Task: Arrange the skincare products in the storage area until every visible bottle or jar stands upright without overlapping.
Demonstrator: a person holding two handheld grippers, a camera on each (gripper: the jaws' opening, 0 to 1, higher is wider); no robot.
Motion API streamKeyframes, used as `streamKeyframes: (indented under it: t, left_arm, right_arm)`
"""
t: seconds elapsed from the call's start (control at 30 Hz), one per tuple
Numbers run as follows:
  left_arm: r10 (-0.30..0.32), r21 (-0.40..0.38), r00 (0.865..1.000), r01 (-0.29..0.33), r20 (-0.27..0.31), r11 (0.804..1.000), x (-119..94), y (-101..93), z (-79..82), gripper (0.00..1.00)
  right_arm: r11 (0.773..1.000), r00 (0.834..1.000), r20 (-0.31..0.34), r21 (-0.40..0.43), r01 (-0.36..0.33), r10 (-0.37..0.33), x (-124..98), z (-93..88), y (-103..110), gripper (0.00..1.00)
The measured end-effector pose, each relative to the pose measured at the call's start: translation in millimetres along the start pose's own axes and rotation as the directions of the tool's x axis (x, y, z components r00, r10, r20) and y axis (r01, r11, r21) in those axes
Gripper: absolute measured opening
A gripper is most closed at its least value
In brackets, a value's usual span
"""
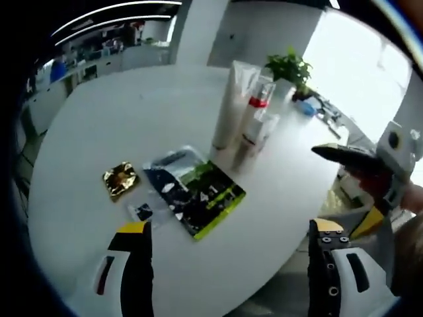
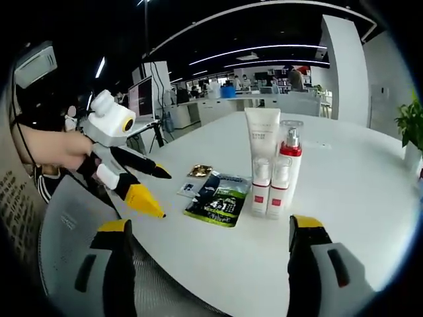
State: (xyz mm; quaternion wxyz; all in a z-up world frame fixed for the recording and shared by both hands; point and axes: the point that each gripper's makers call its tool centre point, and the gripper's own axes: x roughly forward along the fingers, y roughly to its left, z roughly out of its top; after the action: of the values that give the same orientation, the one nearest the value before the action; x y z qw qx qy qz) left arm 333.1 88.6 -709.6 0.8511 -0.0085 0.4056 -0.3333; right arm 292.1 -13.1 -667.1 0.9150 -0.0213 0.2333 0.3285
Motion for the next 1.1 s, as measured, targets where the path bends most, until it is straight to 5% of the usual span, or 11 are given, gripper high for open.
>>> streamKeyframes:
  t: [0.2, 0.43, 0.63, 1.1]
  left_arm:
    - [0.065, -0.039, 0.997, -0.067, -0.046, 0.997, 31.6, 7.1, 3.6, 0.97]
    - [0.205, -0.082, 0.977, -0.210, -0.065, 0.974, 62.1, 22.3, 7.2, 0.97]
    - [0.273, -0.169, 0.960, -0.279, -0.059, 0.945, 75.9, 28.3, 13.5, 0.97]
    - [0.401, -0.144, 0.911, -0.411, -0.097, 0.900, 95.4, 46.5, 6.9, 0.97]
  right_arm:
    - [1.000, 1.000, 0.001, -0.006, 0.002, -0.002, -0.1, -0.6, 0.1, 0.98]
    - [1.000, 0.999, 0.019, 0.011, 0.026, -0.026, -2.5, 1.8, -5.9, 0.97]
    - [0.999, 0.999, 0.021, 0.023, 0.037, -0.038, -3.1, 1.7, -8.8, 0.97]
    - [0.998, 0.999, 0.015, 0.035, 0.046, -0.047, -3.4, 0.0, -10.8, 0.96]
